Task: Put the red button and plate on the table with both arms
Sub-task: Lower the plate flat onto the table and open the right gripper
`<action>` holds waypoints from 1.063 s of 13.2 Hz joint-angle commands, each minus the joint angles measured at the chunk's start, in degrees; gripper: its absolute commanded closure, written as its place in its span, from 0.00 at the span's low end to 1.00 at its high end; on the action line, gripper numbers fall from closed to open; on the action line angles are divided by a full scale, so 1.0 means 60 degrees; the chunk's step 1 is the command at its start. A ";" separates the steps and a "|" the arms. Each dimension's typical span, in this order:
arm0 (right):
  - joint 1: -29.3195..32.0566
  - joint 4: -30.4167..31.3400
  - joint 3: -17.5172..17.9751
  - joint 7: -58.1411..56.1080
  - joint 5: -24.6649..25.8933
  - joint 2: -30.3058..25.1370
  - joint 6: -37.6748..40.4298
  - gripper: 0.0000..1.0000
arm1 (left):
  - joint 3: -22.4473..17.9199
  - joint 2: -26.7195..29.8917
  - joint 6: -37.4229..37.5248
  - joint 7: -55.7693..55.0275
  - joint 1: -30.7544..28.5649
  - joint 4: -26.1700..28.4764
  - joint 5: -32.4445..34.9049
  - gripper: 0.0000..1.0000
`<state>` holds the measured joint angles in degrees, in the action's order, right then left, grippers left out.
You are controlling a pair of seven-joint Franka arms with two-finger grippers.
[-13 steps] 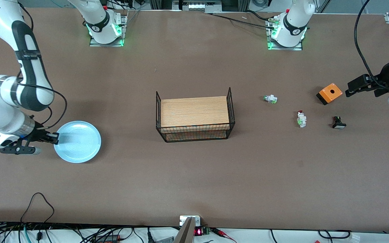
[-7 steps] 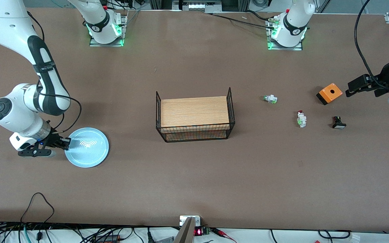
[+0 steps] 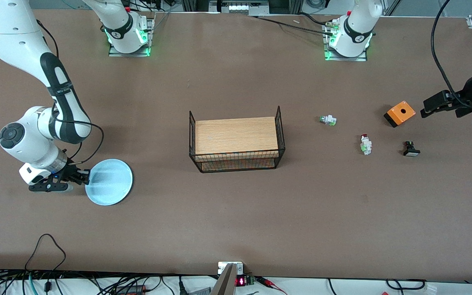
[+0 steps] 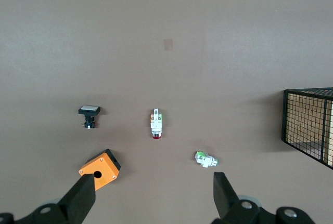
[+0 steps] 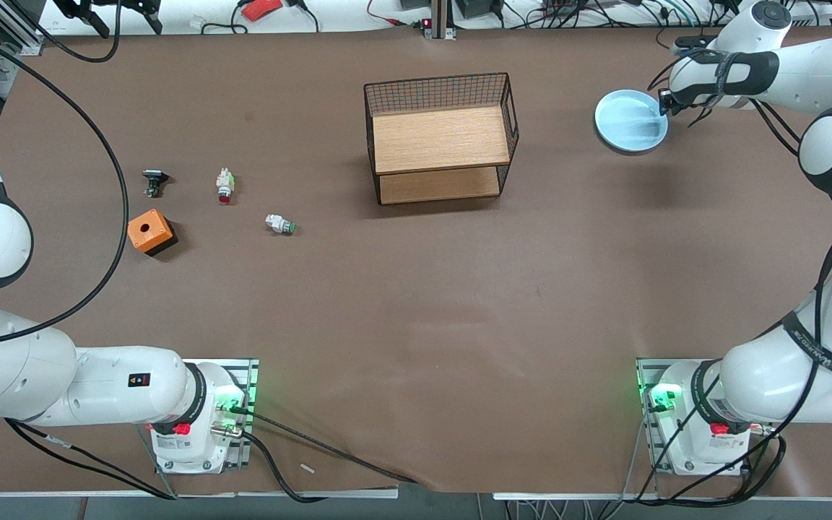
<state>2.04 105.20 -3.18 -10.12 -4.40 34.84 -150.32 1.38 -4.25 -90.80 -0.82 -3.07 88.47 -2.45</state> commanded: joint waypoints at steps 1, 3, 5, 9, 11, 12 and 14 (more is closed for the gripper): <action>0.0143 0.0117 0.0164 -0.0247 -0.0102 0.0009 -0.0564 0.00 | 0.0020 0.0078 0.0045 0.0049 -0.0060 -0.0038 0.0145 0.00; 0.0071 0.0933 0.0164 -0.0247 -0.0116 -0.0020 -0.1936 0.00 | 0.0020 0.0078 0.0030 0.0049 -0.0060 -0.0038 0.0145 0.00; -0.0104 0.1785 0.0178 -0.0247 -0.0116 -0.0079 -0.3038 0.00 | 0.0020 0.0078 0.0016 0.0063 -0.0060 -0.0053 0.0145 0.00; -0.0193 0.1774 0.0208 -0.0261 -0.0102 -0.0240 -0.3205 0.00 | 0.0020 0.0078 0.0001 0.0063 -0.0060 -0.0053 0.0145 0.00; -0.0223 0.1366 0.0208 -0.0247 -0.0102 -0.0415 -0.2098 0.00 | 0.0020 0.0078 0.0001 0.0063 -0.0060 -0.0053 0.0145 0.00; -0.0237 0.0870 0.0208 -0.0204 -0.0102 -0.0546 -0.0989 0.00 | 0.0020 0.0078 0.0001 0.0049 -0.0060 -0.0053 0.0145 0.00; -0.0252 -0.0127 0.0193 -0.0159 -0.0087 -0.0752 0.1152 0.00 | 0.0020 0.0078 0.0001 0.0063 -0.0060 -0.0053 0.0130 0.00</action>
<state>0.56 109.08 -2.17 -10.27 -4.40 32.03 -153.07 1.32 -4.25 -90.84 -0.82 -3.14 88.47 -2.45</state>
